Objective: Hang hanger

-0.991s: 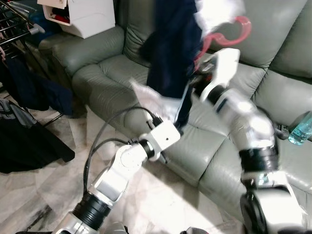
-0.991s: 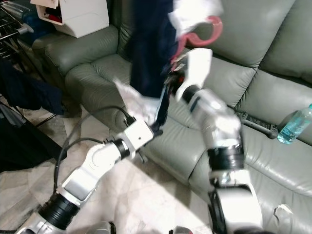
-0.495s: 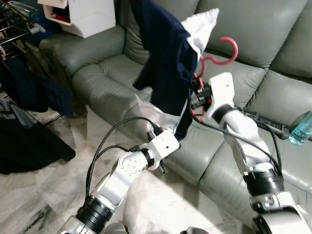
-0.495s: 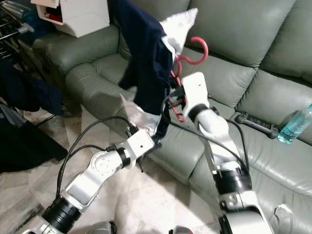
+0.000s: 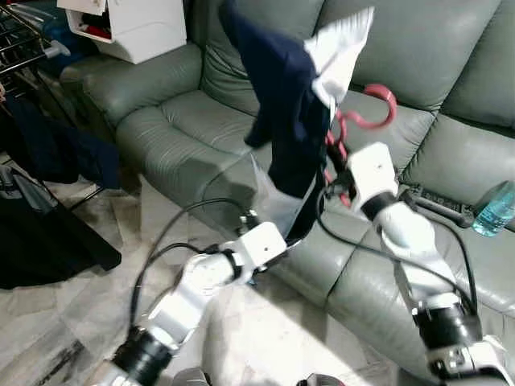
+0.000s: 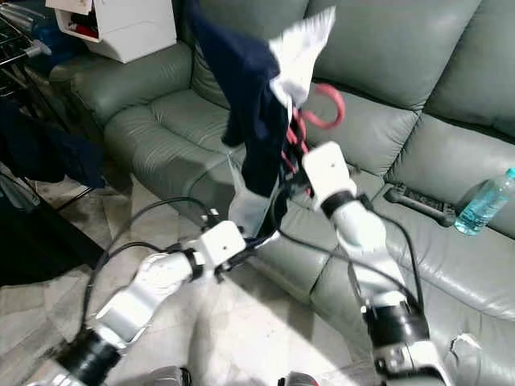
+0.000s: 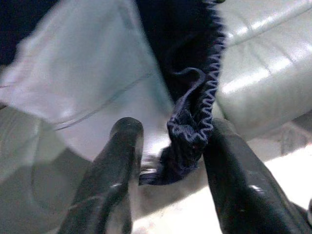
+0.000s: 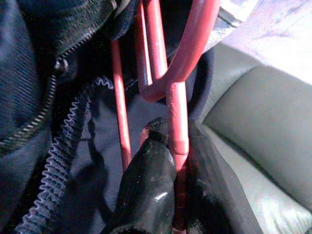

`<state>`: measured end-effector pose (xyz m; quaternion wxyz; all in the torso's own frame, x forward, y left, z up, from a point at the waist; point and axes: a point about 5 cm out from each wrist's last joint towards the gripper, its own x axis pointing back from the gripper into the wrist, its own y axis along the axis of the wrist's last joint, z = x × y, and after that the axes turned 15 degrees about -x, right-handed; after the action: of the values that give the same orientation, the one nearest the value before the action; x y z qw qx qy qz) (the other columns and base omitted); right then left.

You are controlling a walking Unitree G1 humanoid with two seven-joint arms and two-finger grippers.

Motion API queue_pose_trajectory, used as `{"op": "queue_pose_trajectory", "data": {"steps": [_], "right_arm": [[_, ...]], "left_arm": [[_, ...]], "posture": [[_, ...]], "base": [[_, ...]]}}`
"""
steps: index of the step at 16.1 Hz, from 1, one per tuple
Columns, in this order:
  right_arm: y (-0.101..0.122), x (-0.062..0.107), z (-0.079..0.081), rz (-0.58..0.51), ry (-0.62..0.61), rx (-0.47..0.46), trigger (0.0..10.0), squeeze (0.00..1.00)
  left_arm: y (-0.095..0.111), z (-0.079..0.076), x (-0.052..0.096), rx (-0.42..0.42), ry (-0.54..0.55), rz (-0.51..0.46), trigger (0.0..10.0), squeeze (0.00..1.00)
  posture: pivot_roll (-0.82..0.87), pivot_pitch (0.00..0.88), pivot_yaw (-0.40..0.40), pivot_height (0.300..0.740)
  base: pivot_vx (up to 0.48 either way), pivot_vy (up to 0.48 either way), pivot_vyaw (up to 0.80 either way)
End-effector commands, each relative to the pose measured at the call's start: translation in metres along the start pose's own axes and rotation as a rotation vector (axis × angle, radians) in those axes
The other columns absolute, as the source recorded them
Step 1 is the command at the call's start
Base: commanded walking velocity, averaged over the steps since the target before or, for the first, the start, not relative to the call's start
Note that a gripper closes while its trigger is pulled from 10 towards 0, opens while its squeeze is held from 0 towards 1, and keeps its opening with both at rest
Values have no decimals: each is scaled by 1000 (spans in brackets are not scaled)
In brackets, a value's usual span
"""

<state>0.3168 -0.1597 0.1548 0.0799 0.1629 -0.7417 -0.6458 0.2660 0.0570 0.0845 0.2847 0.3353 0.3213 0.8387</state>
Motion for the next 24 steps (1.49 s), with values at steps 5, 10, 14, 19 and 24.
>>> {"op": "queue_pose_trajectory", "data": {"steps": [5, 10, 14, 19, 24], "right_arm": [[-9, 15, -3, 24, 55, 19, 10000, 0], [-21, 20, -16, 70, 4, 1, 10000, 0], [-25, 5, -31, 78, -95, 25, 10000, 0], [-7, -24, -47, 15, -170, 52, 10000, 0], [-20, -21, -10, 76, 126, -80, 10000, 0]], "left_arm": [[-13, 29, 21, 12, 211, 38, 10000, 1000], [-18, 42, 31, 62, 322, 45, 10000, 1000], [-16, 42, 27, 153, 334, 42, 10000, 1000], [-5, 27, 26, 179, 250, -8, 10000, 1000], [-9, 87, 37, 165, 629, -6, 10000, 1000]], "posture": [[-88, 34, 23, 740], [-84, 27, 21, 740], [-81, 24, 22, 740], [-66, 29, 26, 740], [-76, 40, 21, 740]], "base": [[0, 0, 0], [0, 0, 0], [0, 0, 0], [0, 0, 0], [0, 0, 0]]}}
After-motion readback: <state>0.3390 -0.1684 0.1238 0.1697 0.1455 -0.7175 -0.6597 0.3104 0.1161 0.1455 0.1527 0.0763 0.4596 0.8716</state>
